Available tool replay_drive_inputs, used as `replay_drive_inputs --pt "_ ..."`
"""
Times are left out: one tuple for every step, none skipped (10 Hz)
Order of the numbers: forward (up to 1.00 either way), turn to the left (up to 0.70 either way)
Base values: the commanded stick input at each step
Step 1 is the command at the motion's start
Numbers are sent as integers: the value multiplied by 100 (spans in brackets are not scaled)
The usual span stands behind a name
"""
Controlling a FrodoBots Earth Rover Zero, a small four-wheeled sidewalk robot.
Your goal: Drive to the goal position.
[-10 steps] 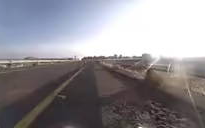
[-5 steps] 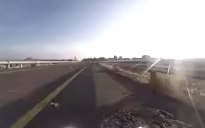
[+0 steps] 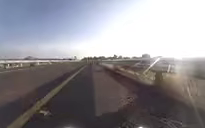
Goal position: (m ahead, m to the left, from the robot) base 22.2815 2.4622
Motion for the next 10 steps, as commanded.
replay_drive_inputs --pt "50 0" --pt "50 0" --pt "50 0" --pt "50 0" --pt "50 0" --pt "50 0" --pt "50 0" --pt "50 0" --pt "50 0" --pt "50 0"
